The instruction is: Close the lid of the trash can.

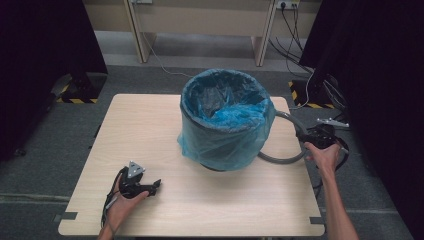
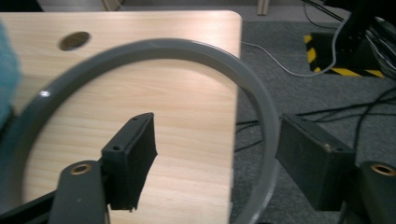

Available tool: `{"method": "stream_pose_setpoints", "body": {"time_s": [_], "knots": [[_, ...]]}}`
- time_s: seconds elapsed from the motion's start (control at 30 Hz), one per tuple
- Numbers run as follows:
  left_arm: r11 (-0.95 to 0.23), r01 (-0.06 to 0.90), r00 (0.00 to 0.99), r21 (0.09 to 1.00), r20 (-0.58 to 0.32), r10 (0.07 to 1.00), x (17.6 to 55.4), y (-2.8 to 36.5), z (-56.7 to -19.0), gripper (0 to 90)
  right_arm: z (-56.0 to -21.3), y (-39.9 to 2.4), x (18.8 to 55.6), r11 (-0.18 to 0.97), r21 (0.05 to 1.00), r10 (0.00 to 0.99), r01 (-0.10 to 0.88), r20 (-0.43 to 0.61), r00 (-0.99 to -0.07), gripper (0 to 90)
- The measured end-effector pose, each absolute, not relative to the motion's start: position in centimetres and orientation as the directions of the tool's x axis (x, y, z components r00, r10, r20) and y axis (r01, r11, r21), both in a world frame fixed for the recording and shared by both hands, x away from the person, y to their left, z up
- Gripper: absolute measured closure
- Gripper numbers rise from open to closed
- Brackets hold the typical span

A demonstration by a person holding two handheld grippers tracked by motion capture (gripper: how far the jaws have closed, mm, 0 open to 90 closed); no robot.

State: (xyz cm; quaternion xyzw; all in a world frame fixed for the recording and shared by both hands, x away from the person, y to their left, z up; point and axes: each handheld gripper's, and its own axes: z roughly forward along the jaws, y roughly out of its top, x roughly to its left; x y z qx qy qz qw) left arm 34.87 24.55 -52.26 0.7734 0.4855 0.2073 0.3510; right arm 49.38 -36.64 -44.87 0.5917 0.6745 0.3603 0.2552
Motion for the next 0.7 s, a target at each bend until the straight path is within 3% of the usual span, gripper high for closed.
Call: {"method": "stream_pose_setpoints", "body": {"time_s": [0.43, 0.7], "knots": [[-0.276, 0.607, 0.437, 0.745, -0.023, 0.899, 34.8, 24.6, -52.3, 14.5, -48.7, -38.6, 50.8, -0.007, 0.735, 0.998, 0.678, 0.046, -0.039, 40.8], [-0.276, 0.608, 0.437, 0.745, -0.023, 0.899, 34.8, 24.6, -52.3, 14.5, -50.6, -38.8, 51.7, -0.012, 0.688, 0.999, 0.726, 0.041, -0.023, 60.2]]}}
